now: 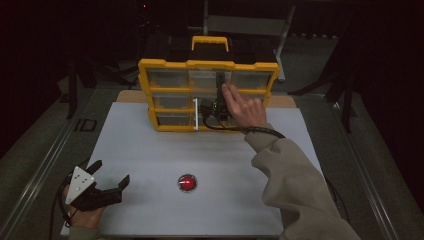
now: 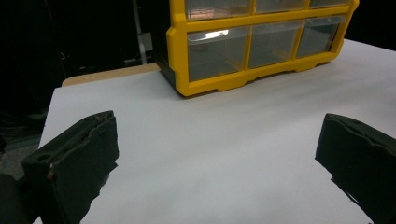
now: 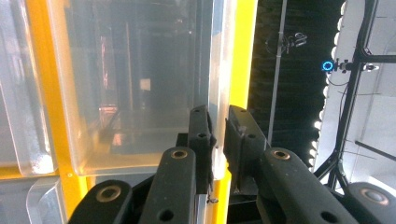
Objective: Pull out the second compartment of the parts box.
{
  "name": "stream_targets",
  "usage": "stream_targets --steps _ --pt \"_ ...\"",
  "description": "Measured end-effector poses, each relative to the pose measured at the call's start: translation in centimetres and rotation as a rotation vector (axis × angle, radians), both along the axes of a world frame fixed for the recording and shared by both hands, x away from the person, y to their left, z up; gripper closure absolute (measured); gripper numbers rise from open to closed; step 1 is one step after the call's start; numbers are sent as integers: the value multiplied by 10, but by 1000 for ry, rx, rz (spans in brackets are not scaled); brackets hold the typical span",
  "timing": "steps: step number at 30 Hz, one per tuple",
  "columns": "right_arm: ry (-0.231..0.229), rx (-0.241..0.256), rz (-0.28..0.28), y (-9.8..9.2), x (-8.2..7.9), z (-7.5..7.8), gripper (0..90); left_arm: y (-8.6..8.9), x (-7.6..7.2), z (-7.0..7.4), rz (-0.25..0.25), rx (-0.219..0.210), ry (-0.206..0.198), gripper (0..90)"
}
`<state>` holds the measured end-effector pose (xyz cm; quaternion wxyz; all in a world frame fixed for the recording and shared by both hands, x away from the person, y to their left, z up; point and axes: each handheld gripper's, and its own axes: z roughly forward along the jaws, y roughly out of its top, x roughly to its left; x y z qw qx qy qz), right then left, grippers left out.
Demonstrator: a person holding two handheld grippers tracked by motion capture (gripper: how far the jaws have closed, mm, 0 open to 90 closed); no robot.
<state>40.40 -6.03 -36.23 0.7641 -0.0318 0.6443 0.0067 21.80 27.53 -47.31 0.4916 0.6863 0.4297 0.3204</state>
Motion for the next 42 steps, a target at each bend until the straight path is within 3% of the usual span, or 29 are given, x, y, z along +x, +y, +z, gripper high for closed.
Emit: stream_targets --steps 42 --pt "36 7 18 -4 -34 5 803 0 0 0 1 2 0 0"
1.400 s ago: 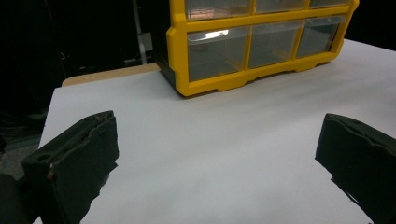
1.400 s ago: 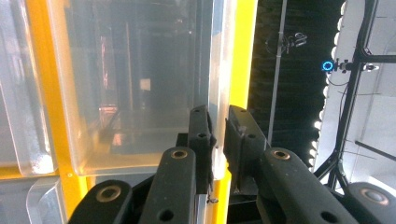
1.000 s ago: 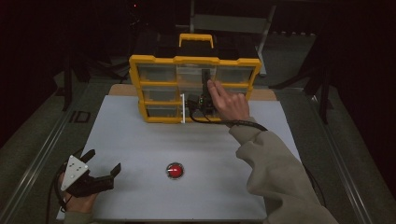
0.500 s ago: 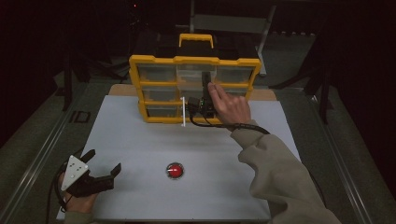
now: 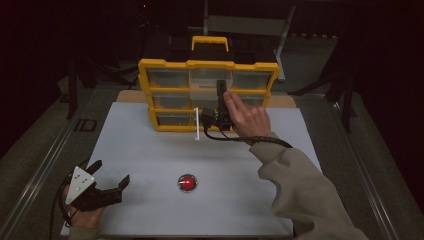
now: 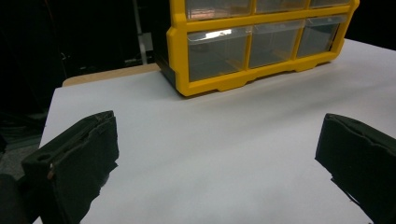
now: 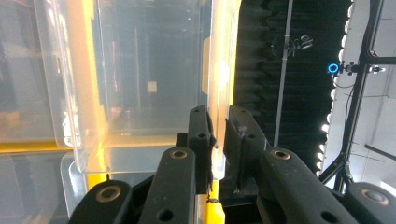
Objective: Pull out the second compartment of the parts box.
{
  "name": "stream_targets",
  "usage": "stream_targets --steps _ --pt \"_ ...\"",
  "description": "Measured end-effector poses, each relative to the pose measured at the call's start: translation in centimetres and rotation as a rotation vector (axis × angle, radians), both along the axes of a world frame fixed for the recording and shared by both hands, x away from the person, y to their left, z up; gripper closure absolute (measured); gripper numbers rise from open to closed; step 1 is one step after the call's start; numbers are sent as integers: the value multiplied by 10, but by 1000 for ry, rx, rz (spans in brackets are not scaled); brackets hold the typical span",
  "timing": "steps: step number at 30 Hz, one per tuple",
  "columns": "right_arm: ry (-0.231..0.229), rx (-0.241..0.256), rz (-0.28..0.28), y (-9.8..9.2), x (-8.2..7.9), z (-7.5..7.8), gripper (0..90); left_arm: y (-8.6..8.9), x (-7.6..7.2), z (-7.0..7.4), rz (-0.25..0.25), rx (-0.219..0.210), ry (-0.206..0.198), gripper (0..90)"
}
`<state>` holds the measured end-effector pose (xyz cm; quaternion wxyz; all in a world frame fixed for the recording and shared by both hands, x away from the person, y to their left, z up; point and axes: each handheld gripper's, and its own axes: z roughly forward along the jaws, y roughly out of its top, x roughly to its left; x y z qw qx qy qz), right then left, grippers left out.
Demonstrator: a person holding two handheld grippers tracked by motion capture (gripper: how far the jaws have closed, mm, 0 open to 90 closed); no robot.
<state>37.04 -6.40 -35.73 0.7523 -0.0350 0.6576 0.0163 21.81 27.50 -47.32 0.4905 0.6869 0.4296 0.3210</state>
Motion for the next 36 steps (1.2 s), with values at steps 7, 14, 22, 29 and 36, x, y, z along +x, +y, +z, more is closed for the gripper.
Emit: stream_targets --steps 7,14,22,29,36 --pt "11 5 -3 0 -3 1 801 0 0 0 1 1 0 0" --pt "9 4 1 -2 -4 1 802 0 0 0 3 2 0 0" --pt "9 3 5 -2 -7 1 802 0 0 0 3 0 -1 0" --pt "8 -1 14 -3 -13 1 802 0 0 0 1 3 -2 0" --pt "10 1 21 -2 -19 2 802 0 0 0 2 3 -2 0"
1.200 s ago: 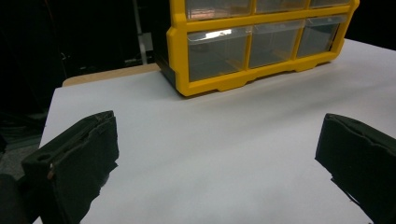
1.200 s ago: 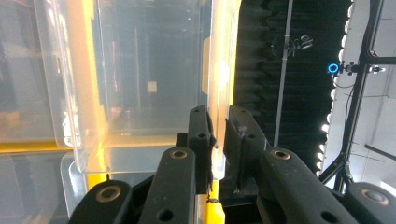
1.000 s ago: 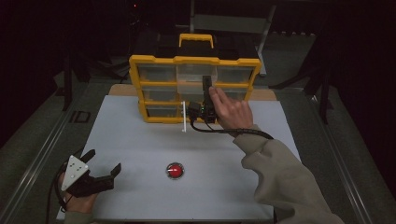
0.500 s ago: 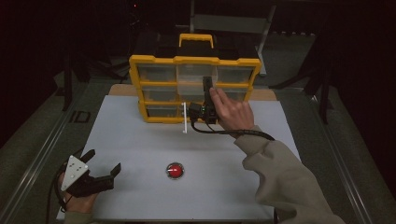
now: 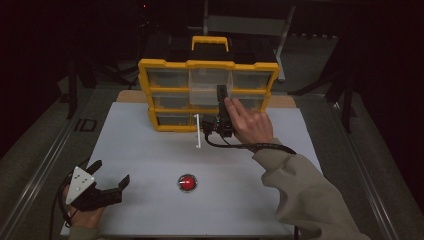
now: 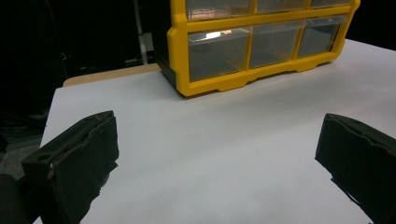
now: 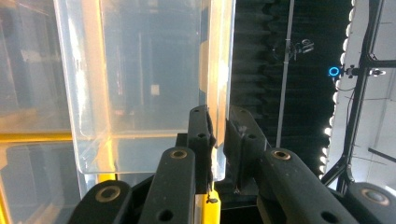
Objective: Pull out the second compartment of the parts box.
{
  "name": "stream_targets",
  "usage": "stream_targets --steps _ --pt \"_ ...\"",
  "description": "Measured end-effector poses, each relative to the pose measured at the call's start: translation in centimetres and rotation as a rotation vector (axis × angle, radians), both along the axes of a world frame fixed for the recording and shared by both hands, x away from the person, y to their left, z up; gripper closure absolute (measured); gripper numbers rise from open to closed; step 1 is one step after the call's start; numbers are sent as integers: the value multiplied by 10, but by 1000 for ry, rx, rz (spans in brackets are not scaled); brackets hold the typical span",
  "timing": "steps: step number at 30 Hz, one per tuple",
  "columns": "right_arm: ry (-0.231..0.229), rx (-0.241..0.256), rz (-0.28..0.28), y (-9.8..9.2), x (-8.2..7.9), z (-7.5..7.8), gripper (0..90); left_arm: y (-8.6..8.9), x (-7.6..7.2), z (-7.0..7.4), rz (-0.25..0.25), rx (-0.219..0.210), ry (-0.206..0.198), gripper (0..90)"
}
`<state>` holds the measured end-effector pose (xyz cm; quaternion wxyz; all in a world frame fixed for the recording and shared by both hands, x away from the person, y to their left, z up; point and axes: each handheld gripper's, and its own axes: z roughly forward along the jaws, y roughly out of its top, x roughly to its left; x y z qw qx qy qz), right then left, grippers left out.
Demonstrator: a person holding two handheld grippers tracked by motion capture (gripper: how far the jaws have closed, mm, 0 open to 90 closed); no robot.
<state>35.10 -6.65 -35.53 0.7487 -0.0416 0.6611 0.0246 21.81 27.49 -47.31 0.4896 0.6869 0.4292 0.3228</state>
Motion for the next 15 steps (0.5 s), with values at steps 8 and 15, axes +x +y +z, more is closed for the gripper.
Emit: stream_targets --steps 8,15 --pt "2 -3 6 0 -7 0 801 0 0 0 0 -2 0 0" --pt "1 -3 17 -1 -13 0 801 0 0 0 0 -1 0 0"
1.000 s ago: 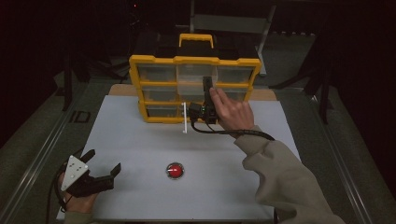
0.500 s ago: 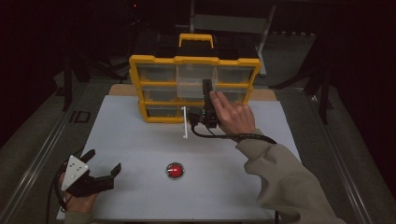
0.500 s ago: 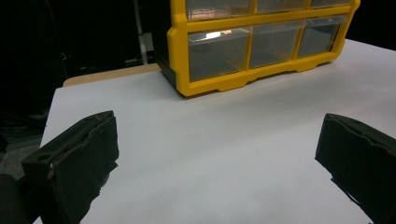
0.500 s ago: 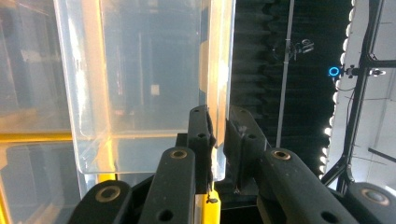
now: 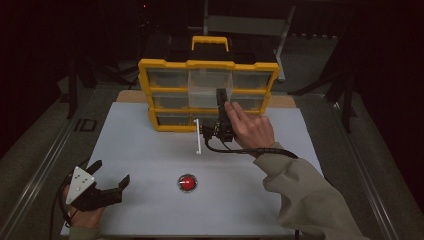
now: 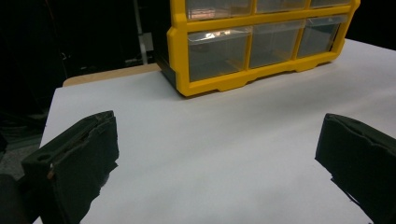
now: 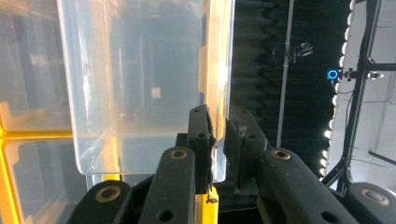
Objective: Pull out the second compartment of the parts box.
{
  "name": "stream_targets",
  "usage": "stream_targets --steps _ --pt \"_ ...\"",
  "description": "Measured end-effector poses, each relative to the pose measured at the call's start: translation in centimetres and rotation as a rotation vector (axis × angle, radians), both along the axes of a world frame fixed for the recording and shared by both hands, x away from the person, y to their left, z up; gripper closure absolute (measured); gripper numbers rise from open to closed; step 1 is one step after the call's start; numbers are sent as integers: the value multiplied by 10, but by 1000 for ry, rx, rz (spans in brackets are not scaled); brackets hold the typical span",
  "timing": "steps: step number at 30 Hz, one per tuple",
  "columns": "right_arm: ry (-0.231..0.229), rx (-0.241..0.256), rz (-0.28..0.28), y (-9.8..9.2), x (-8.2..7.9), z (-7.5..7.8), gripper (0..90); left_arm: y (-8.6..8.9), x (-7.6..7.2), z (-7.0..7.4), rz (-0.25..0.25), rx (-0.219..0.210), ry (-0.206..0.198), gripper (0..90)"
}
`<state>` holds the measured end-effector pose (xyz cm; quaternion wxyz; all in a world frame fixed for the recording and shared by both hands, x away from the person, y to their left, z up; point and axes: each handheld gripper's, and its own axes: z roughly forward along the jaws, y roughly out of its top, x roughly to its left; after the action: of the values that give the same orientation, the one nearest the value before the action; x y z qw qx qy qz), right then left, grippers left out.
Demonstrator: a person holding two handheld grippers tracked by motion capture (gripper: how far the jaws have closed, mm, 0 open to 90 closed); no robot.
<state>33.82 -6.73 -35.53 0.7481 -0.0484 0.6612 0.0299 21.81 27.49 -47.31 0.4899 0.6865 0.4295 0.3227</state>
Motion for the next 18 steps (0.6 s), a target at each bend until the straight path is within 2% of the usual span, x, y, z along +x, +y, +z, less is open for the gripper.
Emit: stream_targets --steps 18 --pt "5 -11 11 -2 -13 0 799 0 0 0 1 0 0 0"
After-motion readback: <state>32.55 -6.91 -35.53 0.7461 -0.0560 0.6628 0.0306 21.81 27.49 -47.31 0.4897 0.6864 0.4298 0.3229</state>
